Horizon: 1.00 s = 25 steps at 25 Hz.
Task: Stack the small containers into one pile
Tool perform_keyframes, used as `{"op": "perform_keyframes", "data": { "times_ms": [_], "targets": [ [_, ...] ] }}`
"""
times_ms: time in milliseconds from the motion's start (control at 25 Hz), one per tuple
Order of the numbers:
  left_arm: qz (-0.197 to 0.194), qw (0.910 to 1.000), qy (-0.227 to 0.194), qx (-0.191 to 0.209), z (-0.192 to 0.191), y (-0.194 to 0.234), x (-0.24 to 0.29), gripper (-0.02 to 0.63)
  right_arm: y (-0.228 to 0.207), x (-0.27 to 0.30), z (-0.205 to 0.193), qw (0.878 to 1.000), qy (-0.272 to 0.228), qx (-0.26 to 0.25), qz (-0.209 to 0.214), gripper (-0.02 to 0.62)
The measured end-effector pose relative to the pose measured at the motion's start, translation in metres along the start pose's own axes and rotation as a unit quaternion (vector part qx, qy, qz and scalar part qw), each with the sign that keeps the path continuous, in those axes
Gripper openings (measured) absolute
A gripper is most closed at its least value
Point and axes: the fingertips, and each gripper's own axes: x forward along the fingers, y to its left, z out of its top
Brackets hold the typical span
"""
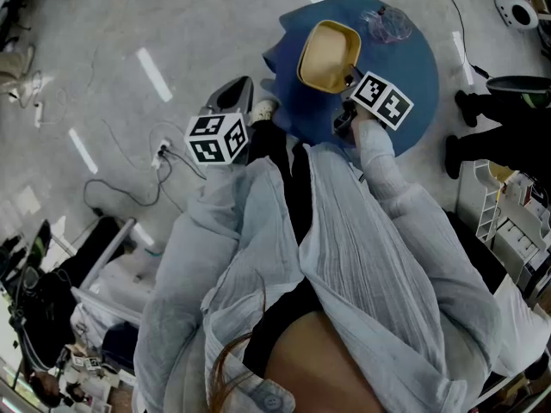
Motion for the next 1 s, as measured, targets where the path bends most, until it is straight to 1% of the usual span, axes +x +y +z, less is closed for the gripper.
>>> {"op": "perform_keyframes", "data": {
  "times_ms": [240, 440, 640, 720, 760, 840, 1000],
  "targets": [
    [0.001, 1.0000, 0.005, -0.001, -0.007, -0.003, 0.002, 0.014, -0.005, 0.001, -0.003, 1.000, 0.005, -0.006, -0.006, 0.021],
    [-0.007, 1.0000, 0.006, 0.000, -0.006, -0.005, 0.003, 0.014, 0.000, -0.003, -0.006, 1.000, 0.003, -0.004, -0.007, 0.025],
    [-0.011, 0.9999, 0.008, 0.002, -0.009, -0.008, 0.008, 0.014, -0.007, 0.002, -0.010, 1.000, 0.012, -0.014, -0.020, 0.026],
    [-0.013, 0.9999, 0.009, 0.003, -0.008, -0.008, 0.010, 0.014, -0.006, 0.003, -0.009, 1.000, 0.013, -0.021, -0.018, 0.044],
    [-0.013, 0.9999, 0.009, 0.004, -0.008, -0.007, 0.010, 0.014, -0.003, 0.004, -0.009, 0.999, 0.013, -0.026, -0.014, 0.069],
    [-0.014, 0.9998, 0.010, 0.006, -0.008, -0.006, 0.009, 0.014, 0.004, 0.003, -0.009, 0.999, 0.013, -0.044, -0.002, 0.173],
    [-0.018, 0.9997, 0.008, 0.015, -0.005, -0.015, 0.010, 0.014, 0.009, -0.006, -0.005, 0.995, 0.005, -0.095, 0.007, 0.361]
  ]
}}
